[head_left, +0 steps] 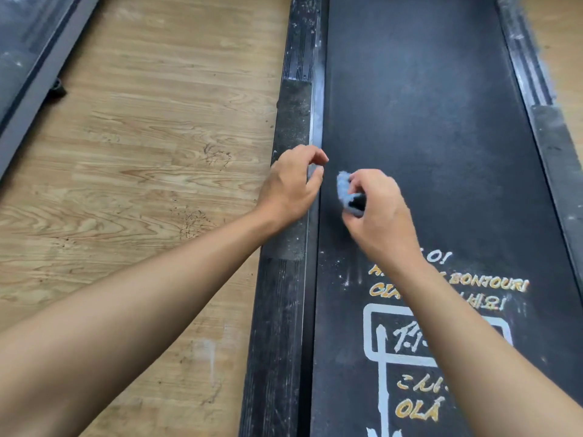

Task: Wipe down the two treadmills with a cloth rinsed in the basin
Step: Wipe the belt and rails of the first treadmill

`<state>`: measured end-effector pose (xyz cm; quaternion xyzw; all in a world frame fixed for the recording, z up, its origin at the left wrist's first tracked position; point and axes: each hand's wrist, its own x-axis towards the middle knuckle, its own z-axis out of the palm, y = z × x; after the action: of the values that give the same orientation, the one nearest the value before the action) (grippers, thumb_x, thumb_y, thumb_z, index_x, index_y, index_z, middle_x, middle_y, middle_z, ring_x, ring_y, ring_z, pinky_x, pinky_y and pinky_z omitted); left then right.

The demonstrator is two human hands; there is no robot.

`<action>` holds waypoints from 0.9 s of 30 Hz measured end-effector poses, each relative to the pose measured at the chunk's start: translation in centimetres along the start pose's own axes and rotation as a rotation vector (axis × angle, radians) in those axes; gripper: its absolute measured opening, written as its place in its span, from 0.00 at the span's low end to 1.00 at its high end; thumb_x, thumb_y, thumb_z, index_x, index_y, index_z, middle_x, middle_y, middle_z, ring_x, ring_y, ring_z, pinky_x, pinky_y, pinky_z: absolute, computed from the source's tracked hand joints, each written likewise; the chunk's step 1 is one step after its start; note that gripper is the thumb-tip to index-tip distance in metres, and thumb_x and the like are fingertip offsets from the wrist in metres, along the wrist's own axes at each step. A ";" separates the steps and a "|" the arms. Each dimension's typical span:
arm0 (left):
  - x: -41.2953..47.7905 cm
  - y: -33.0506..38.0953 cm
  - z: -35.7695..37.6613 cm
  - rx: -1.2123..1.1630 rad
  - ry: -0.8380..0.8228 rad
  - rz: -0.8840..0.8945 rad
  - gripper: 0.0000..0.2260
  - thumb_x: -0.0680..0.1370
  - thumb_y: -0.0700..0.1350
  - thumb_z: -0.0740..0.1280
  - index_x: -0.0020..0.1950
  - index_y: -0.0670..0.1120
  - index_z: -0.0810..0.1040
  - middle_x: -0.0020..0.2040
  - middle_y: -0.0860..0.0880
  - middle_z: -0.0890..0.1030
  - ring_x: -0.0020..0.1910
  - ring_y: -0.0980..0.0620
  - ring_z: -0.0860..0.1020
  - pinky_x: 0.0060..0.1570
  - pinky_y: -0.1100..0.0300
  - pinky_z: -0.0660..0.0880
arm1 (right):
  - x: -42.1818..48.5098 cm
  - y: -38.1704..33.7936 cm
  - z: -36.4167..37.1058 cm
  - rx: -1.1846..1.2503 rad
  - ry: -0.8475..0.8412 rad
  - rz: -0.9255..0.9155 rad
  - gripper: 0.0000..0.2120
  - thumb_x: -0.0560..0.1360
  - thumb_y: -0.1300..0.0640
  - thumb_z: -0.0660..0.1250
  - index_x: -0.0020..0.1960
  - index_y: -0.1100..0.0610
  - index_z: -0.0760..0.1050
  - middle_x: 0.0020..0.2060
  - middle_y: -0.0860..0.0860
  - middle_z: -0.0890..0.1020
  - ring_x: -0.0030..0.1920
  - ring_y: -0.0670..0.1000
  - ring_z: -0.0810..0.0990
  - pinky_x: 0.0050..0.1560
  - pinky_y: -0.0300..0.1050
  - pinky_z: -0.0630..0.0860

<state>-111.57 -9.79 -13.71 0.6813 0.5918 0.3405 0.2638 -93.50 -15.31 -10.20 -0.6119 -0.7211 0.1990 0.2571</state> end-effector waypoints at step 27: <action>-1.8 -2.9 2.4 0.361 0.049 0.224 0.21 0.83 0.42 0.57 0.74 0.36 0.72 0.75 0.39 0.74 0.76 0.39 0.71 0.78 0.45 0.65 | -20.0 0.3 4.6 -0.499 -0.420 -0.178 0.35 0.85 0.42 0.52 0.84 0.63 0.54 0.84 0.59 0.52 0.84 0.59 0.52 0.78 0.58 0.56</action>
<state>-111.65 -10.96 -17.66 0.7706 0.5700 0.2724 0.0836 -93.74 -34.78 -16.55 -0.5360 -0.8355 0.1148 -0.0387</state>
